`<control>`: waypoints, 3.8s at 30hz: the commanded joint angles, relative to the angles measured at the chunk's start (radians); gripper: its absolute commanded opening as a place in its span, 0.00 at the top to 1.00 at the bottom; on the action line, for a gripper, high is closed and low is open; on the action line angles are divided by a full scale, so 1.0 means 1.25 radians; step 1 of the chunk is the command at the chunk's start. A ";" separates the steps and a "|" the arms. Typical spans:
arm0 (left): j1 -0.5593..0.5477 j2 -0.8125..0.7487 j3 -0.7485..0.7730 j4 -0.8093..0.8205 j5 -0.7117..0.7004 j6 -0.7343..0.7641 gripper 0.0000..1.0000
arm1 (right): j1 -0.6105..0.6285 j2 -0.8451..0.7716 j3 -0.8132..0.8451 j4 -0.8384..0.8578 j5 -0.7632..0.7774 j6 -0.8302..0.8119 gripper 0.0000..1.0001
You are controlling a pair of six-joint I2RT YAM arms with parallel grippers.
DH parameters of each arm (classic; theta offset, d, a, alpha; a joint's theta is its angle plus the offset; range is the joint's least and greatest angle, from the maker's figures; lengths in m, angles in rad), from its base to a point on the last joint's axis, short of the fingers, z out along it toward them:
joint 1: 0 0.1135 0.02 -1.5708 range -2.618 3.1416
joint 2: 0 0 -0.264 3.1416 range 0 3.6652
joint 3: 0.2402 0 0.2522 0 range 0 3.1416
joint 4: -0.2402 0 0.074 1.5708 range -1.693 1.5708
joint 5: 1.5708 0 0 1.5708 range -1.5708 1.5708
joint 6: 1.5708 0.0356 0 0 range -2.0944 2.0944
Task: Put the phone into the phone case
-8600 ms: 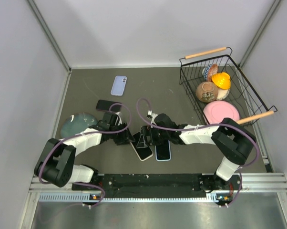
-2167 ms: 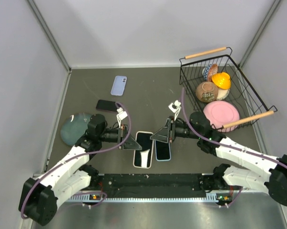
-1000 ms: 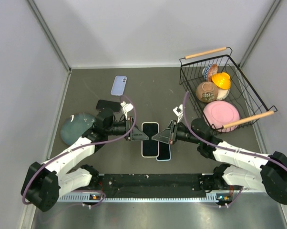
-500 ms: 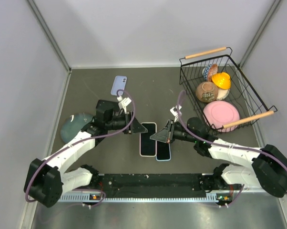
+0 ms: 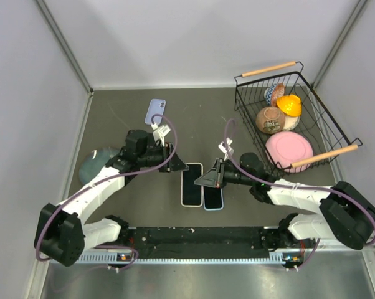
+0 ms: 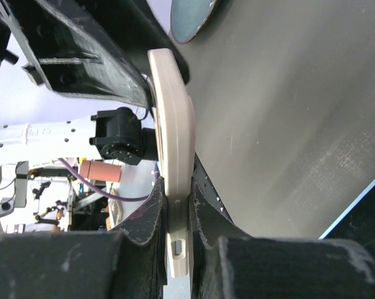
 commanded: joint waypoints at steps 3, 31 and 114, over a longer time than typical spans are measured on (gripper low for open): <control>0.003 -0.057 0.047 -0.098 -0.207 0.088 0.07 | 0.009 0.035 0.072 -0.003 0.026 -0.004 1.00; 0.022 -0.206 0.069 -0.288 -0.679 0.124 0.01 | 0.055 0.308 0.233 -0.320 0.177 -0.035 0.78; 0.281 0.997 1.133 -0.450 -0.656 0.294 0.55 | -0.018 -0.065 0.409 -0.640 0.189 -0.363 0.01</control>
